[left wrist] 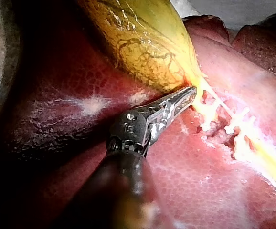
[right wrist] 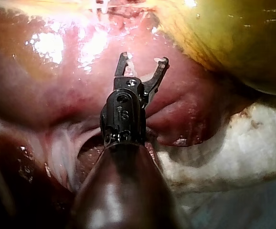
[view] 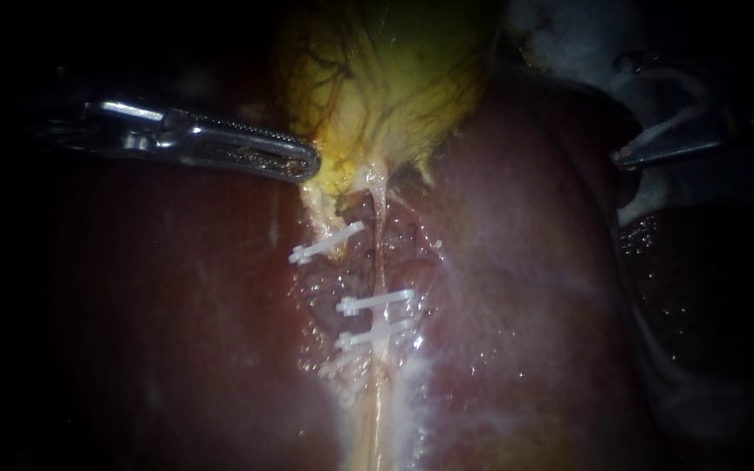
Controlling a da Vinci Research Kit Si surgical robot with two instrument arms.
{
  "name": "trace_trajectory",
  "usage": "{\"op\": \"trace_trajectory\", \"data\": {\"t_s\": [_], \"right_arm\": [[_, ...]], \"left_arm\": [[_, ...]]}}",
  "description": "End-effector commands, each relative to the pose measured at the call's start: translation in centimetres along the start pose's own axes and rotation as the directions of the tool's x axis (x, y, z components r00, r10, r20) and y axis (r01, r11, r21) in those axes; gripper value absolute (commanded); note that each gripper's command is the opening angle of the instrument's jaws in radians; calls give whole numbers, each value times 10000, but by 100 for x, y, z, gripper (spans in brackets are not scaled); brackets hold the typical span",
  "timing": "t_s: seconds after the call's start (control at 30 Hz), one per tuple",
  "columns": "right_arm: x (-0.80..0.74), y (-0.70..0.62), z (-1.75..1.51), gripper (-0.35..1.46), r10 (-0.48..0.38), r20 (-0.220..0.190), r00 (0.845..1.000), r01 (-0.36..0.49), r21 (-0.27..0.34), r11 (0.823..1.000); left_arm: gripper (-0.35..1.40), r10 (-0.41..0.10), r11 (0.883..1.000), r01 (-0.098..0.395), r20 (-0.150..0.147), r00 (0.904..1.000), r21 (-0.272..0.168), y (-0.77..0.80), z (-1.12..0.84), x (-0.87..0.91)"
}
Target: Clipping third clip right tube
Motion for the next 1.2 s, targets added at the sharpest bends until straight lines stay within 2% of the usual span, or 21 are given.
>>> {"op": "trace_trajectory", "data": {"t_s": [0.03, 0.2, 0.27, 0.43, 0.6, 0.7, 0.83, 0.93, 1.03, 1.13, 1.2], "right_arm": [[0, 0, 0, 61, -1, -2, 10000, 1, 1, 10000], [0, 0, 0, 61, -1, -2, 10000, 1, 0, 10000], [0, 0, 0, 61, 1, -1, 10000, -1, -1, 10000], [0, 0, 0, 61, 2, 0, 10000, -2, -4, 10000], [0, 0, 0, 61, 2, -11, 10000, -2, 22, 10000], [1, 0, 1, 61, 7, -21, 10000, -7, 42, 10000], [4, -1, 3, 61, 5, -93, 10000, -3, 192, 9998], [6, -3, 7, 60, -2, -203, 9998, 11, 417, 9991], [10, -8, 15, 60, 35, -453, 9990, 7, 924, 9957], [16, -14, 27, 60, 655, -681, 9955, -544, 1538, 9866], [20, -20, 36, 58, 1240, -816, 9889, -1052, 2044, 9732]], "left_arm": [[-35, 1, 10000, -1, 0, 10000, 6, 0, -1, 0], [-35, -32, 9999, 32, -23, 10000, 99, -2, -14, -7], [-35, -57, 10000, 57, -4, 10000, 13, -2, -22, -12], [-35, -154, 9997, 154, 10, 9999, -212, -3, -54, -29], [-35, -267, 9986, 278, 265, 9993, -452, -3, -85, -44], [-35, -197, 9984, 216, 358, 9992, -514, -4, -94, -49], [-35, -217, 9983, 236, 360, 9991, -531, -7, -97, -50], [-35, -224, 9982, 244, 364, 9991, -549, -10, -96, -51], [-35, -227, 9981, 247, 366, 9991, -558, -11, -96, -51], [-35, -227, 9981, 247, 368, 9991, -565, -12, -96, -51], [-35, -227, 9981, 248, 369, 9991, -571, -13, -96, -51]]}}
